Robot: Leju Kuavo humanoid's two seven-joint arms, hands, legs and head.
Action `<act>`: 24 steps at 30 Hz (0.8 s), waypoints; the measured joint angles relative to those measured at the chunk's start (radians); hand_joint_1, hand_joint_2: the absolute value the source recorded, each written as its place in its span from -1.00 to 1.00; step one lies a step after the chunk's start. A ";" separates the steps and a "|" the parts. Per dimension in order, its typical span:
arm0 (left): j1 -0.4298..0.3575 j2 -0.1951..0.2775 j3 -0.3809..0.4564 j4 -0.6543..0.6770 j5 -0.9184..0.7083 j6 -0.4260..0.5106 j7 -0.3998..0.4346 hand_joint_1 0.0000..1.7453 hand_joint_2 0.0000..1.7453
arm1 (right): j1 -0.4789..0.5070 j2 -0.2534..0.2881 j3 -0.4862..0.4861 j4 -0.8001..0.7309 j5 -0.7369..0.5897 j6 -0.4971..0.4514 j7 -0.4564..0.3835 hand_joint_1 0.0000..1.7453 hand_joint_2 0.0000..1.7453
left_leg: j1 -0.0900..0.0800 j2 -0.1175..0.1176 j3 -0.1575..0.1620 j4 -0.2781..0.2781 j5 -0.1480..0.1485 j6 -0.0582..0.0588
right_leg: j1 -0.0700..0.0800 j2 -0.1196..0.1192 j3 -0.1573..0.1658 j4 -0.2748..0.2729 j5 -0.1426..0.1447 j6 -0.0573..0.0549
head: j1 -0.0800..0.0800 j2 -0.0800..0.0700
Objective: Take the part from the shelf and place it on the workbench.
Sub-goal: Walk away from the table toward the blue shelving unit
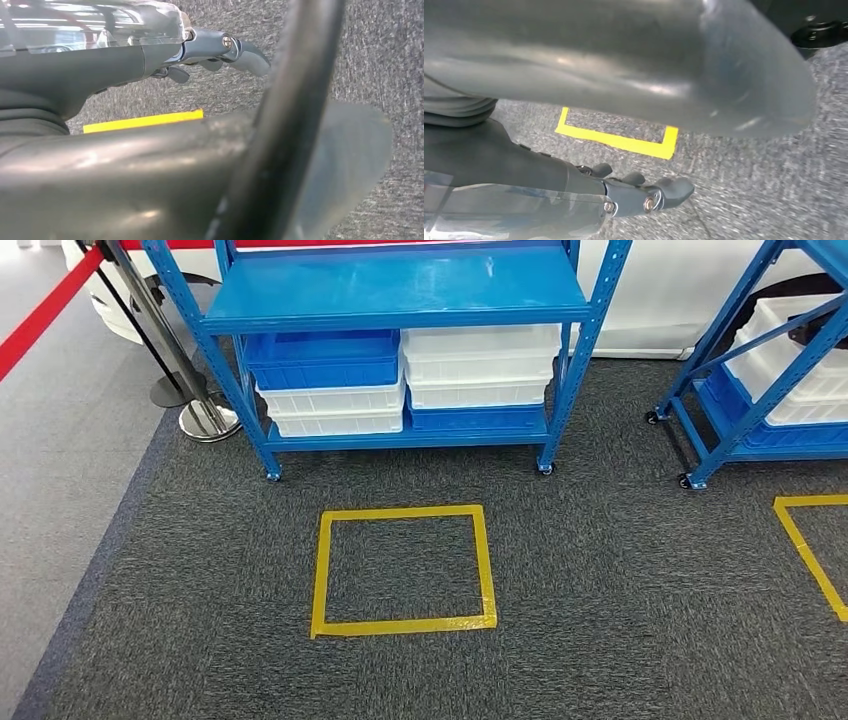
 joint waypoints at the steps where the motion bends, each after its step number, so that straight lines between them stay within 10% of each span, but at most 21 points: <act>1: 0.002 0.000 0.000 0.000 0.000 0.000 0.000 -1.00 -1.00 | 0.001 0.000 0.000 0.000 0.000 0.000 0.000 -1.00 -1.00 | 0.000 0.000 -0.020 0.005 0.025 0.001 | 0.001 0.000 0.013 0.000 -0.010 0.001 | 0.000 0.000; 5: 0.005 0.000 0.000 0.000 0.000 0.000 0.002 -1.00 -1.00 | 0.003 0.000 -0.004 0.001 0.003 0.000 0.000 -1.00 -1.00 | -0.009 0.007 0.030 -0.204 0.178 0.024 | 0.004 -0.001 0.065 -0.001 -0.056 0.013 | 0.000 0.000; 10: 0.002 -0.001 0.000 0.000 -0.003 -0.001 0.004 -1.00 -1.00 | -0.004 0.000 -0.006 0.002 0.001 0.009 0.007 -1.00 -1.00 | -0.015 0.009 0.086 -0.271 0.153 0.055 | 0.001 -0.003 0.068 0.048 -0.045 0.045 | 0.000 0.000; 16: 0.002 -0.002 0.001 0.000 -0.004 -0.005 0.004 -1.00 -1.00 | -0.002 0.000 -0.019 0.002 0.000 0.011 0.008 -1.00 -1.00 | -0.010 0.019 0.155 -0.289 0.106 0.069 | -0.006 0.003 -0.144 0.277 -0.124 0.059 | 0.000 0.000; 21: 0.002 -0.004 0.003 0.000 -0.006 -0.005 0.004 -1.00 -1.00 | 0.012 -0.003 -0.020 0.003 0.008 0.002 0.009 -1.00 -1.00 | -0.007 0.019 0.219 -0.284 0.044 0.041 | -0.008 -0.005 -0.138 0.065 0.063 0.053 | 0.000 0.000; 23: 0.000 -0.004 0.004 0.000 -0.008 -0.005 0.003 -1.00 -1.00 | 0.010 -0.003 -0.020 0.004 0.008 0.001 0.008 -1.00 -1.00 | -0.010 0.020 0.235 -0.273 0.032 0.026 | -0.006 -0.004 -0.131 0.052 0.066 0.036 | 0.000 0.000; 24: -0.001 -0.004 0.004 0.000 -0.009 -0.004 0.003 -1.00 -1.00 | 0.009 -0.003 -0.020 0.003 0.008 0.001 0.006 -1.00 -0.50 | -0.010 0.020 0.239 -0.267 0.030 0.020 | -0.008 -0.002 -0.121 0.050 0.065 0.029 | 0.000 0.000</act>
